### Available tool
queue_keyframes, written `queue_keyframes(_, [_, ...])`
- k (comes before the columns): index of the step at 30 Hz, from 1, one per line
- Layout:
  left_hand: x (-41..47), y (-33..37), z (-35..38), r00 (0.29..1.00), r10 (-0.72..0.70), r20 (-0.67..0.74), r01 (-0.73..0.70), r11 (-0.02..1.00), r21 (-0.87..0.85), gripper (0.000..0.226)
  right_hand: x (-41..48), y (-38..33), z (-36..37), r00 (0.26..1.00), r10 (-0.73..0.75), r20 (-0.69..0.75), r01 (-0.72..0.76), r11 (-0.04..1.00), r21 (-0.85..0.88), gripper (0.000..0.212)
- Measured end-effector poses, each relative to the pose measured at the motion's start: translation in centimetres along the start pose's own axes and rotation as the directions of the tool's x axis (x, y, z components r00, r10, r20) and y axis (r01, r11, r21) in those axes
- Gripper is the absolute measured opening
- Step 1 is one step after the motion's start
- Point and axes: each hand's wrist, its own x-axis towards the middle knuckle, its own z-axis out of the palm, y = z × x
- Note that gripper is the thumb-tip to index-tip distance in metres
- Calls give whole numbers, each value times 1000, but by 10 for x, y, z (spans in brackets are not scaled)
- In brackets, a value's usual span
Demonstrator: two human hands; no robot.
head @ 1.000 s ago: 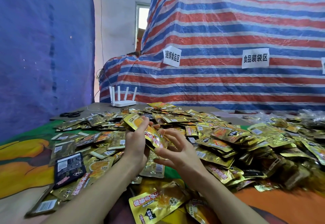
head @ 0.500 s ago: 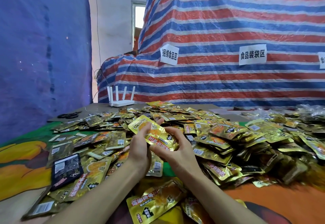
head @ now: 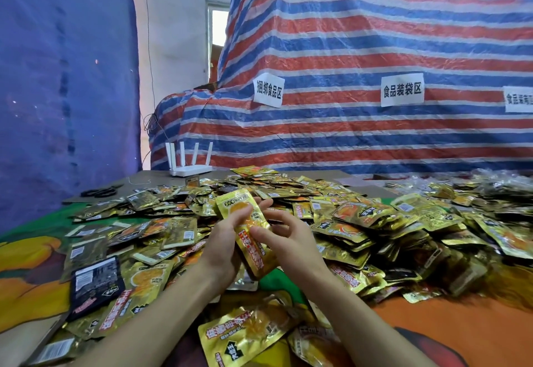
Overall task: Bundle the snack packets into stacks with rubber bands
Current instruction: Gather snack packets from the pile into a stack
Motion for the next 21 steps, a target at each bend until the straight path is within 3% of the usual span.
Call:
queue_keyframes(2, [-1, 2, 2, 999, 20, -45, -17, 998, 67, 35, -2, -5, -6, 1000, -28, -9, 28, 999, -21, 27])
queue_keyframes(6, [-2, 3, 5, 989, 102, -107, -84, 983, 162, 64, 4, -30, -34, 983, -133, -126, 97, 961, -258, 28])
queue_keyframes(10, [-4, 6, 2, 977, 151, -148, -104, 952, 287, 61, 22, -71, -90, 949, -146, -279, -9, 873, -488, 31])
queue_keyframes(12, [-5, 6, 0, 976, 170, -138, -106, 919, 380, 45, 31, -87, -123, 914, -157, -375, -128, 764, -633, 31])
queue_keyframes(15, [-5, -1, -4, 975, 218, -47, -140, 762, 633, 12, 37, -94, -162, 871, -90, -483, -336, 609, -718, 24])
queue_keyframes(18, [-4, -11, -7, 970, 224, 98, -205, 532, 822, 4, 34, -82, -176, 859, 7, -512, -462, 443, -768, 11])
queue_keyframes(21, [-3, -15, -8, 972, 180, 150, -216, 441, 871, 7, 34, -63, -185, 799, 53, -598, -588, 276, -760, 37])
